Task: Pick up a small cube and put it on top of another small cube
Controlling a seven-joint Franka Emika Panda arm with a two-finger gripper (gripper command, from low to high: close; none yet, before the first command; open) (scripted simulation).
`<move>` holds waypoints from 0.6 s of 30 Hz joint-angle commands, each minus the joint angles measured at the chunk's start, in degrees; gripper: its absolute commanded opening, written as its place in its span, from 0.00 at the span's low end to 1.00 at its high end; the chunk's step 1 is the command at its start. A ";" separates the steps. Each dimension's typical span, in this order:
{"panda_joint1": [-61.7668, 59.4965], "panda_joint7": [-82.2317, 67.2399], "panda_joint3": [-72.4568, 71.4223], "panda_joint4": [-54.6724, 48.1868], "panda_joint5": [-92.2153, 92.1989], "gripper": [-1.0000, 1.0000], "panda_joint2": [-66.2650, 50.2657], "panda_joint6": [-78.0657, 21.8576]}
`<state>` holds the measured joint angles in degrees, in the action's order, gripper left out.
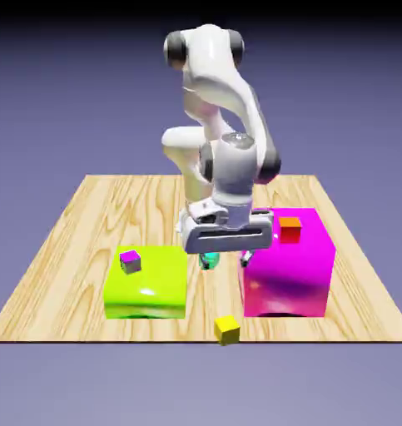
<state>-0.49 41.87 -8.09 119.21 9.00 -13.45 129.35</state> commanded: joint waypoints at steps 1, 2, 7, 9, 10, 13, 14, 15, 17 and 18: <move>-0.05 -0.03 -0.36 -1.88 0.41 0.50 -2.08 -2.01; -0.10 -0.05 -0.73 -3.77 0.81 0.50 -4.16 -4.03; -0.37 -0.18 -2.55 -13.18 2.84 0.50 -14.54 -14.08; -0.48 -0.24 -3.28 -16.94 3.65 0.50 -18.69 -18.10; -0.53 -0.26 -3.64 -18.82 4.05 0.50 -20.77 -20.11; -0.69 -0.34 -4.74 -24.47 5.27 0.50 -27.00 -26.15; -0.79 -0.18 -4.75 -24.49 5.69 0.50 -28.46 -25.75; -0.93 0.14 -4.47 -22.89 6.12 0.50 -29.39 -23.26; -1.19 0.74 -3.93 -19.92 6.92 0.50 -31.11 -18.64; -1.19 0.74 -3.93 -19.92 6.92 0.00 -31.12 -18.63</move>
<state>-1.69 42.62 -12.03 99.28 15.92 -44.57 110.71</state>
